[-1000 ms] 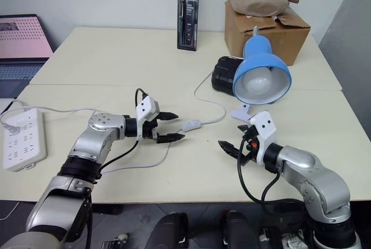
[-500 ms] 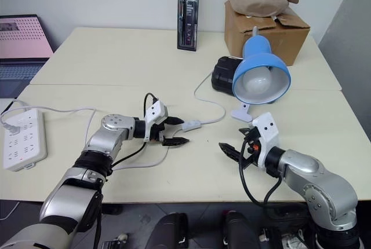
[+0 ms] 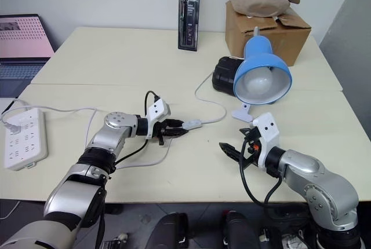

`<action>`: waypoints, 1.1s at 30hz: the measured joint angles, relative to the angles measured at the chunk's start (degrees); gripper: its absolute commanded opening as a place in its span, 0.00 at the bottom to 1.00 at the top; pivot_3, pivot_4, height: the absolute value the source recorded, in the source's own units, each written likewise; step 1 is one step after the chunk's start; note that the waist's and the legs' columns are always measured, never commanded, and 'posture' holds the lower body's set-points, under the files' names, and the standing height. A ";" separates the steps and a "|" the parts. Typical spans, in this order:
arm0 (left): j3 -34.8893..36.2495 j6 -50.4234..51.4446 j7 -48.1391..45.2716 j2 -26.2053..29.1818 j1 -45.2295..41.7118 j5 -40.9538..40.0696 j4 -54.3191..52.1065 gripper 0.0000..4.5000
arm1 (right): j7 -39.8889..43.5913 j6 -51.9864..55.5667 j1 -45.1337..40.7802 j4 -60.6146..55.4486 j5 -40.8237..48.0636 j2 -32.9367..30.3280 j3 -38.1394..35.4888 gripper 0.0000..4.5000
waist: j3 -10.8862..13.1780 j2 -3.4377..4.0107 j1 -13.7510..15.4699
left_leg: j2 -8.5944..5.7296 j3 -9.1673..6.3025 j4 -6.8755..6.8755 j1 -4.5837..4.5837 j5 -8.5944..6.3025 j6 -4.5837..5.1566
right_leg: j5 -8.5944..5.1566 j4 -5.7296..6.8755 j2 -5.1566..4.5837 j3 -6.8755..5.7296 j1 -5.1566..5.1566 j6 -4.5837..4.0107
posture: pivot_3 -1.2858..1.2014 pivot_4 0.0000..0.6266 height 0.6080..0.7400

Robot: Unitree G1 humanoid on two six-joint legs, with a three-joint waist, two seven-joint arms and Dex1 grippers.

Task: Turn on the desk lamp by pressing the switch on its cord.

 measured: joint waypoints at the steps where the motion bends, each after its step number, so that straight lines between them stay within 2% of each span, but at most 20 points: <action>1: 0.00 -0.17 0.01 -0.10 0.00 0.09 -0.01 0.24 | -0.01 0.00 0.02 0.00 0.05 -0.01 0.00 1.00 | 0.00 0.00 0.00 | 0.00 0.00 0.00 0.00 0.00 0.00 | 0.00 0.00 0.00 0.00 0.00 0.00 | 0.52 0.24 1.00; 4: -0.10 -0.24 -0.09 -0.11 0.34 0.26 -1.01 0.24 | 0.10 0.23 0.78 -0.13 1.30 -0.14 -0.16 1.00 | 0.00 0.00 0.01 | 0.00 0.00 0.00 -0.01 0.00 0.00 | 0.00 0.00 0.00 -0.01 0.00 0.00 | 0.52 0.24 1.00; 10: -0.41 4.25 0.24 0.50 4.23 0.44 -15.67 0.24 | -2.54 4.46 4.31 -1.76 7.98 2.96 -3.46 1.00 | 0.00 -0.01 -0.01 | 0.04 -0.04 0.00 -0.04 0.00 0.00 | 0.00 0.02 0.00 -0.01 -0.01 0.00 | 0.52 0.24 1.00; 12: -0.39 7.79 1.22 0.85 5.03 0.33 -20.83 0.24 | -5.53 6.39 5.13 -1.74 10.84 7.15 -4.79 1.00 | -0.01 0.01 -0.02 | 0.05 -0.07 0.02 -0.01 0.01 0.00 | 0.00 0.07 0.00 -0.02 0.00 -0.01 | 0.52 0.24 1.00; 16: -0.45 16.96 3.45 1.38 7.97 -0.39 -32.99 0.24 | -13.15 7.15 7.11 1.65 15.10 19.50 -4.93 1.00 | -0.03 0.00 -0.29 | 0.10 -0.09 0.01 0.02 0.01 -0.01 | 0.00 0.10 0.03 -0.01 0.01 -0.01 | 0.52 0.24 1.00; 21: -0.17 26.23 9.22 0.49 8.41 -1.06 -41.31 0.24 | -24.65 6.99 2.87 9.80 18.71 31.87 -7.34 1.00 | -0.04 0.00 -0.31 | 0.05 -0.05 0.05 0.04 0.03 0.03 | 0.10 0.08 -0.01 0.06 0.03 0.11 | 0.52 0.24 1.00; 26: 1.07 30.83 15.97 -0.62 8.52 -1.08 -42.30 0.24 | -30.91 3.05 -2.37 17.49 24.75 32.16 -9.56 1.00 | -0.04 0.00 -0.35 | 0.01 -0.02 0.03 0.01 0.04 0.04 | 0.11 0.02 -0.02 0.10 0.02 0.14 | 0.52 0.24 1.00; 33: 1.24 34.51 17.95 -0.60 8.78 -1.94 -43.80 0.24 | -35.15 -4.32 -11.64 26.19 29.94 35.24 -10.58 1.00 | -0.04 0.00 -0.62 | 0.05 -0.03 -0.02 0.00 0.04 0.04 | 0.10 0.03 0.03 0.11 -0.02 0.13 | 0.52 0.24 1.00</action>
